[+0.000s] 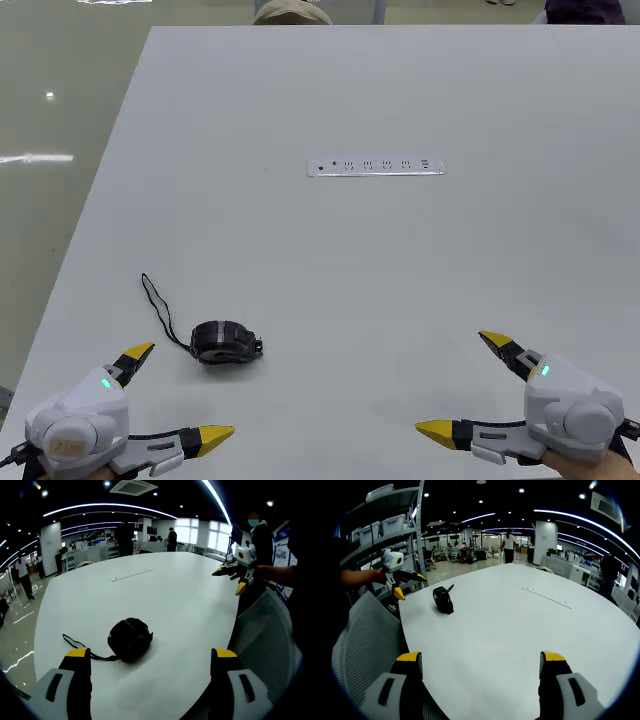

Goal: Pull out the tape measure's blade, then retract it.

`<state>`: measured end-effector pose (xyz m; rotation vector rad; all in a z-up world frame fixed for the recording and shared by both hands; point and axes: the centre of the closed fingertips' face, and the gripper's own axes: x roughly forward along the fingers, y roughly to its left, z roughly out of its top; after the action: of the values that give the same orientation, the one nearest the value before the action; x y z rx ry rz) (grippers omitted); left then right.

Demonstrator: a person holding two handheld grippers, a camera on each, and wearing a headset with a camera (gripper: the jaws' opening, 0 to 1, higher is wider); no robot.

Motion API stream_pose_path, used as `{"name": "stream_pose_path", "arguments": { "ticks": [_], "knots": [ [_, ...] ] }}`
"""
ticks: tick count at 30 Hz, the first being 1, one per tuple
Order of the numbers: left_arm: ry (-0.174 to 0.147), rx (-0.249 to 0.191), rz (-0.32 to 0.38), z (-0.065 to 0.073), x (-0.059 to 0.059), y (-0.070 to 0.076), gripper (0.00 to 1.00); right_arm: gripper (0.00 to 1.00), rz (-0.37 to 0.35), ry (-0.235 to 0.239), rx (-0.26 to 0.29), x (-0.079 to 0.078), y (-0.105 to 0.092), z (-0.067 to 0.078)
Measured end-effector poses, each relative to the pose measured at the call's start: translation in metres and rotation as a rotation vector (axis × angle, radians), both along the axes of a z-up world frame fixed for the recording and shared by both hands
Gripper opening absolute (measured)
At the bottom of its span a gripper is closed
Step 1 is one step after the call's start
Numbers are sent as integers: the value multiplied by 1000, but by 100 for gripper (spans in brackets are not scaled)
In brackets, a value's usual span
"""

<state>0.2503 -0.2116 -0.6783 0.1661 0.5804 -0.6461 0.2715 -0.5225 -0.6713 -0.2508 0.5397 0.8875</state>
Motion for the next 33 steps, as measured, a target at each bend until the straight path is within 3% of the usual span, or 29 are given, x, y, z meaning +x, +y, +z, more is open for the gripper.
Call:
{"name": "stream_pose_path", "arguments": {
  "ticks": [20,33],
  "knots": [
    [7,13,-3,-2,-2,4,99,99,28,9,-6,-2,4,-1],
    [21,28,-14,0,-2,8,98,97,33,-9,-3,1,3,3]
  ]
}}
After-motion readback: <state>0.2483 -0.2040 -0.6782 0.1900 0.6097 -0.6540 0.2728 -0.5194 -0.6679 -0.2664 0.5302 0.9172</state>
